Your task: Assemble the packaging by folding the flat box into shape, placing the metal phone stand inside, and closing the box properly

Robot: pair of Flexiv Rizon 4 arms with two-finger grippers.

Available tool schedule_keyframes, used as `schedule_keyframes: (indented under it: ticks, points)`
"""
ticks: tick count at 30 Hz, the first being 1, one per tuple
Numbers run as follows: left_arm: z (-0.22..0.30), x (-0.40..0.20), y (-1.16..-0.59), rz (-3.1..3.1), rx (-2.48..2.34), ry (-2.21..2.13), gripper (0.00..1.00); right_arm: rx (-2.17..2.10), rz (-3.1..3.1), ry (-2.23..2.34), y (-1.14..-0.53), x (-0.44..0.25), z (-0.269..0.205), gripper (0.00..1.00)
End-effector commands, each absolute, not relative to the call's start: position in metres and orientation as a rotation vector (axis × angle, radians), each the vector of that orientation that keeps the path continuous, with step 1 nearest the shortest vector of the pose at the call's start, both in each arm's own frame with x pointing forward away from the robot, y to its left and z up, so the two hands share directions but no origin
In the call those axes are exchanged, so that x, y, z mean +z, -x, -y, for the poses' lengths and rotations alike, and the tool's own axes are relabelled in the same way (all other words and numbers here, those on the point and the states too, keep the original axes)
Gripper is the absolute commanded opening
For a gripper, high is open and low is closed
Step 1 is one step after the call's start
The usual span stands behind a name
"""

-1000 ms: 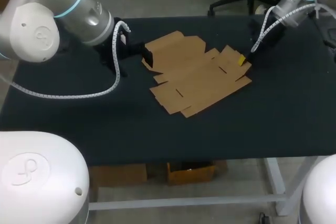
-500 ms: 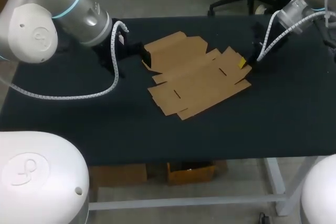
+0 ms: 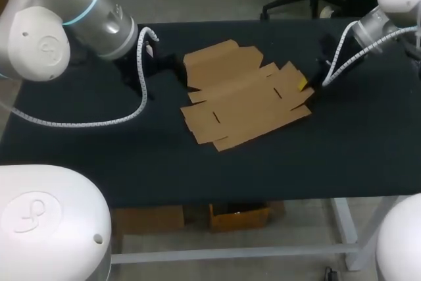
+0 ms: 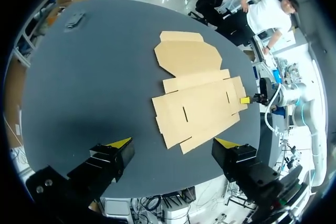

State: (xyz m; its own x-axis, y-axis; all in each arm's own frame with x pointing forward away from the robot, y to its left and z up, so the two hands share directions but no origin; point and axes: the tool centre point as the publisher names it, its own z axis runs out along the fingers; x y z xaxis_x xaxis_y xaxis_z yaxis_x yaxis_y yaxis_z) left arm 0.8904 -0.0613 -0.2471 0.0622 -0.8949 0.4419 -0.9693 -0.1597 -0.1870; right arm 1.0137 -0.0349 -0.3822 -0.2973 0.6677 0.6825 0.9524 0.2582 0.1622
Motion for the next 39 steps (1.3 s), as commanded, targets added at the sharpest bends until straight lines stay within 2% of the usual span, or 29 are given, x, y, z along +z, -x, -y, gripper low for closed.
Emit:
schedule_keyframes:
  ticks: [1, 27, 39]
  points:
    - [0.06, -0.247, -0.889, 1.92, 0.694, -2.177, 1.0, -0.957, 1.981, 1.594, -1.002, -0.382, 0.034, 0.0]
    - [0.059, -0.247, -0.891, 1.909, 0.673, -2.185, 1.0, -0.931, 1.915, 1.612, -0.996, -0.381, 0.034, 0.0]
    - [0.059, -0.254, -0.88, 1.889, 0.673, -2.177, 1.0, -0.834, 1.849, 1.51, -0.973, -0.401, 0.017, 0.0]
